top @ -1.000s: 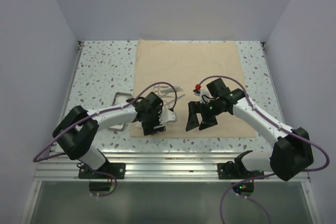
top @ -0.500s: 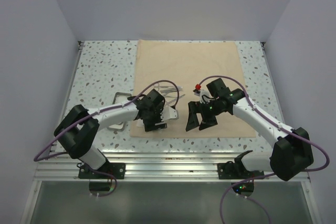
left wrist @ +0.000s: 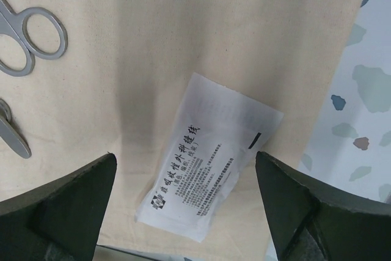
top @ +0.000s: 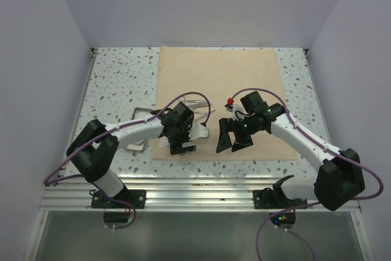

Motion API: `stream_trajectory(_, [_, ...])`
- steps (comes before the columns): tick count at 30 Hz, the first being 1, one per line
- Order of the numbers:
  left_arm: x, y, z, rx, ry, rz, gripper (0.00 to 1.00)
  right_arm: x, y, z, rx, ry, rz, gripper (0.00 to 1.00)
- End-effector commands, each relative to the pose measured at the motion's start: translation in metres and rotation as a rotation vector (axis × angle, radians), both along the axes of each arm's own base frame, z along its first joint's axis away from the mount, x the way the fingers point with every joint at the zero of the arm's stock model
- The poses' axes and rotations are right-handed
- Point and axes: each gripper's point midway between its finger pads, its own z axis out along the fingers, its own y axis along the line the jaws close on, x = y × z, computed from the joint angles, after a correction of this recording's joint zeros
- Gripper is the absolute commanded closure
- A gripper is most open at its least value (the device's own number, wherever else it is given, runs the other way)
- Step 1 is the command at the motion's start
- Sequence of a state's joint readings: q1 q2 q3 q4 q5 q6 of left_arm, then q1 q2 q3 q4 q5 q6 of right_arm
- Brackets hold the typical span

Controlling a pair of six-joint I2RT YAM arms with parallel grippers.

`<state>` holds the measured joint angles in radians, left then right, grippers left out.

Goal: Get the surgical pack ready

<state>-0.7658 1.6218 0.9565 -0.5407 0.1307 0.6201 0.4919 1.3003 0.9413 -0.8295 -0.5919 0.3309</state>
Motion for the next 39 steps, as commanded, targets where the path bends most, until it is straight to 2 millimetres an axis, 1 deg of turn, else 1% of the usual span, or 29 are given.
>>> stream_trajectory(1, [-0.006,-0.004,0.015,-0.065,0.002,-0.008,0.0,0.003,0.001,0.003,0.011,-0.034,0.013,0.12])
stream_trajectory(9, [-0.01,0.006,-0.002,-0.019,0.046,-0.011,0.01,0.003,0.001,0.003,0.011,-0.031,0.014,0.12])
stream_trajectory(14, [-0.003,0.007,-0.005,-0.013,0.022,-0.01,0.02,0.001,0.0,0.004,0.01,-0.03,0.014,0.12])
stream_trajectory(20, [-0.006,0.008,-0.017,0.011,0.049,-0.022,0.03,0.002,0.001,0.004,0.011,-0.032,0.01,0.12])
stream_trajectory(25, [-0.006,0.01,-0.022,0.015,0.051,-0.02,0.04,0.002,0.0,0.002,0.007,-0.028,0.005,0.12])
stream_trajectory(27, [-0.006,0.01,-0.025,0.025,0.056,-0.014,0.06,0.002,0.0,0.002,0.008,-0.028,0.005,0.12])
stream_trajectory(31, [-0.004,0.01,-0.025,0.029,0.056,0.008,0.1,0.002,0.0,0.003,0.009,-0.03,0.004,0.12])
stream_trajectory(34, [0.0,0.01,-0.018,0.023,0.036,0.032,0.12,0.003,0.0,0.003,0.008,-0.031,0.002,0.12])
stream_trajectory(39, [0.0,0.011,-0.012,0.015,0.034,0.061,0.16,0.002,0.001,0.003,0.013,-0.03,0.004,0.12])
